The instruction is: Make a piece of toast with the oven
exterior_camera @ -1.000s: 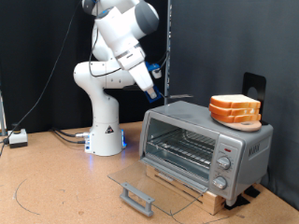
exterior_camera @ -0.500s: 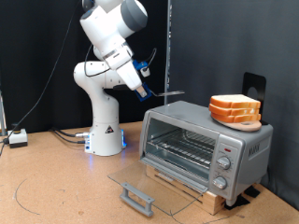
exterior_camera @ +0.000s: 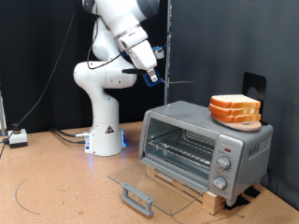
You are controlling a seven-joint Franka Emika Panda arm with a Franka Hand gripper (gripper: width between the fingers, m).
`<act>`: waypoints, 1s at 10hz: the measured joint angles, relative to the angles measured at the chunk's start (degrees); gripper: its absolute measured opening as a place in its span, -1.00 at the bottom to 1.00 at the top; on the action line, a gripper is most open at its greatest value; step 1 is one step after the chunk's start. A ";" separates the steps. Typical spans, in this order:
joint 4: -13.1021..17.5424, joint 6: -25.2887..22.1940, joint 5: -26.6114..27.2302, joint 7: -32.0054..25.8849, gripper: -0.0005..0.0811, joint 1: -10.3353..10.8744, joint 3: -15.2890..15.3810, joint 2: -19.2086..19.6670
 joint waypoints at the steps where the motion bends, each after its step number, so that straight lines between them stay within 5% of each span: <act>1: 1.50 -0.24 -3.01 0.79 -0.02 -0.21 1.81 1.50; 4: 5.17 -0.22 -7.80 3.09 -0.02 -1.26 5.20 6.96; 10: 2.28 3.41 -5.33 5.39 -0.02 -0.93 8.40 6.82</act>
